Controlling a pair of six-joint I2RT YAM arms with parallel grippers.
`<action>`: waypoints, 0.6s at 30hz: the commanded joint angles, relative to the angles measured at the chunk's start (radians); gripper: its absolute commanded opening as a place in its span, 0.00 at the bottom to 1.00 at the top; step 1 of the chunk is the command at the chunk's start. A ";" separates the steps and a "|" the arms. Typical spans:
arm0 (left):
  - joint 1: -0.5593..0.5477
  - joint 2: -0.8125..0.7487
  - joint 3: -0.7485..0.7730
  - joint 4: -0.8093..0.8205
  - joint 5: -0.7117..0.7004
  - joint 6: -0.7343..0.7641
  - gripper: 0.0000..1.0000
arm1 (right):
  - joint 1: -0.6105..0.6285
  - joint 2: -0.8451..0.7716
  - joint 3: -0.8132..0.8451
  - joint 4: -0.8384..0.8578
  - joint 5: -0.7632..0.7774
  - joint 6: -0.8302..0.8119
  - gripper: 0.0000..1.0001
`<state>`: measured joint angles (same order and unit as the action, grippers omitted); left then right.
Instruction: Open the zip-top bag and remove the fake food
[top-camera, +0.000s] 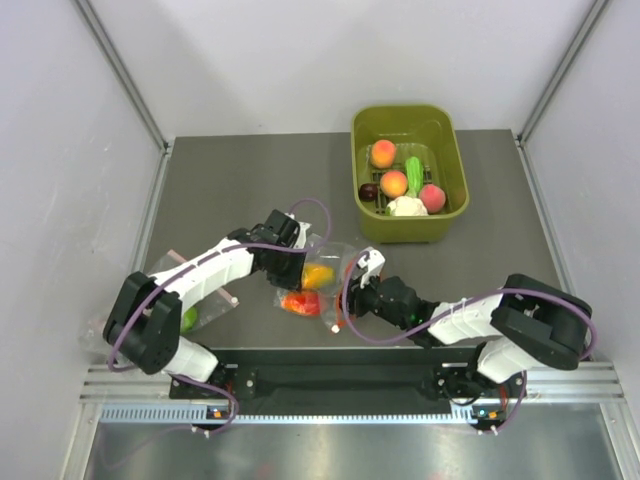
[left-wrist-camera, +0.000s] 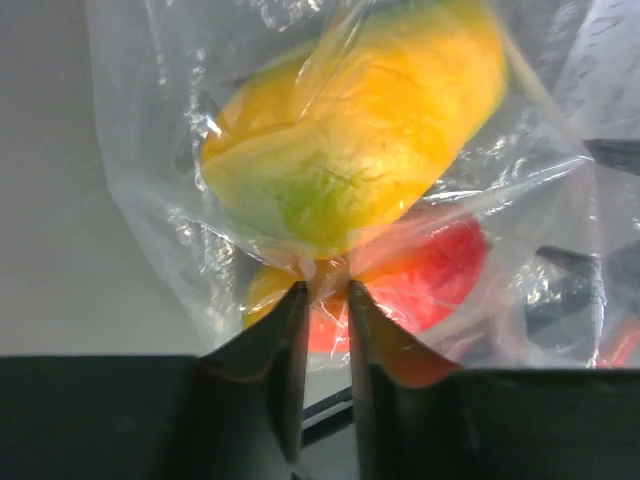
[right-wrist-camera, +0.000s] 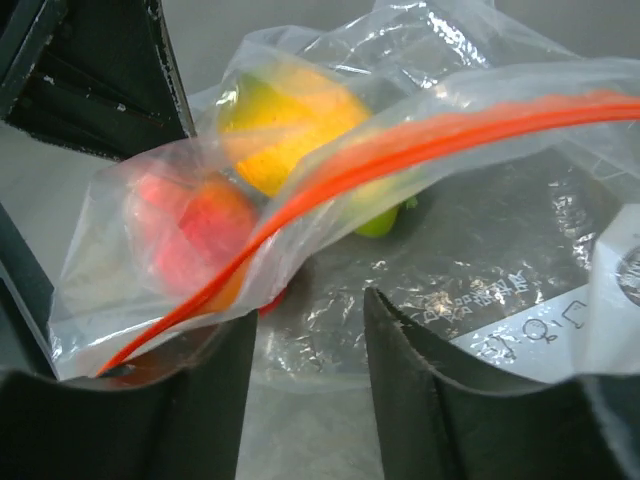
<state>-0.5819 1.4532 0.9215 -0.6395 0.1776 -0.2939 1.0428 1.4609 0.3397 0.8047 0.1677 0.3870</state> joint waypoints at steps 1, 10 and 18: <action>0.002 0.036 -0.009 0.026 0.054 0.016 0.20 | -0.023 -0.024 0.001 0.068 -0.017 -0.005 0.48; 0.004 0.091 0.002 0.046 0.112 0.053 0.00 | -0.066 0.061 0.054 0.106 -0.206 -0.063 0.79; 0.004 0.075 -0.015 0.064 0.154 0.076 0.00 | -0.099 0.122 0.012 0.218 -0.103 -0.031 0.80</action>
<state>-0.5755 1.5246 0.9276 -0.5610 0.2916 -0.2474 0.9699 1.5620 0.3538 0.9028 0.0452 0.3531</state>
